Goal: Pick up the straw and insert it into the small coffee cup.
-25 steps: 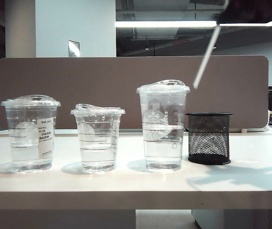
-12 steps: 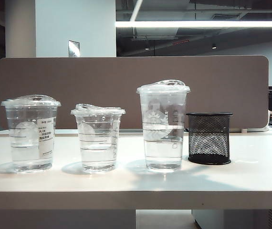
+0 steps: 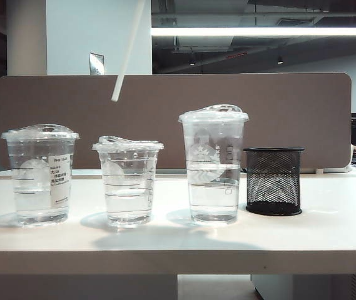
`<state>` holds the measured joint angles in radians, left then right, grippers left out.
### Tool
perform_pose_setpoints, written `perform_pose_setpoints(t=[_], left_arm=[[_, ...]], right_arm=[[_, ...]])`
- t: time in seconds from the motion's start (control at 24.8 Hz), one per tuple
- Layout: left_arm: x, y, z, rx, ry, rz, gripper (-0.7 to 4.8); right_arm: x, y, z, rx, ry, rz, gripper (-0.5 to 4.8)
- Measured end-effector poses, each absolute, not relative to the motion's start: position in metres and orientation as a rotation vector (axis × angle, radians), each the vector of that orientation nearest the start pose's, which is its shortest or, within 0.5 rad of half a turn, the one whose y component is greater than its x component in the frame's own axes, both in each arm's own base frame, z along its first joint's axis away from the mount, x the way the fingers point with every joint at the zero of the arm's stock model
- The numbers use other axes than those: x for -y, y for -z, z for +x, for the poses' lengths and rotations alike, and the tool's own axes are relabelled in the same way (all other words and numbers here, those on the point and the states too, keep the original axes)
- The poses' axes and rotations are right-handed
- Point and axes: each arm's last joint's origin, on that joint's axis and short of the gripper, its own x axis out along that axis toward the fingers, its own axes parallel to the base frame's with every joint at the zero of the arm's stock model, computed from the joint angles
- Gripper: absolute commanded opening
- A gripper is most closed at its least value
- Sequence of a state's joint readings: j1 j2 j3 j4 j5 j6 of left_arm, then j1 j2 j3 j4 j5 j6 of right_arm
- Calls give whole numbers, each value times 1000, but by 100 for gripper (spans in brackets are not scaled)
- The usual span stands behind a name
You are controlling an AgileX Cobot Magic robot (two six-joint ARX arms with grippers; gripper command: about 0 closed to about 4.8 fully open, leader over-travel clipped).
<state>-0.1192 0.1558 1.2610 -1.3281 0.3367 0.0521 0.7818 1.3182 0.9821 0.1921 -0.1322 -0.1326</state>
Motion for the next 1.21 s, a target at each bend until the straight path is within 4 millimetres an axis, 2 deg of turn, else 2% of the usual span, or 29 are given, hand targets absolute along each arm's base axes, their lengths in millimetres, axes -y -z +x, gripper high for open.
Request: perform_pose_setpoints(t=[0.24,0.65,0.93,1.13,1.21], left_arm=[[-1,-369,-92,-212,460,27,18],[-1,-369,-92,-212,460,27,18],[-1,-369,-92,-211,460,27,18],[-1,-369,-92,-212,460,27,19],[-1,-369,-92,-211,460,27,18]], right_arm=[[-221,-308,217,-130,-916,-188,44],[-221,-301,216,-197,-924,-209,44],[-228,-297,213,-209,-952,-217,45],[-234,-284,218,-253,-953,-232,45],[-235,-282,219,-257,-953,-234,71]])
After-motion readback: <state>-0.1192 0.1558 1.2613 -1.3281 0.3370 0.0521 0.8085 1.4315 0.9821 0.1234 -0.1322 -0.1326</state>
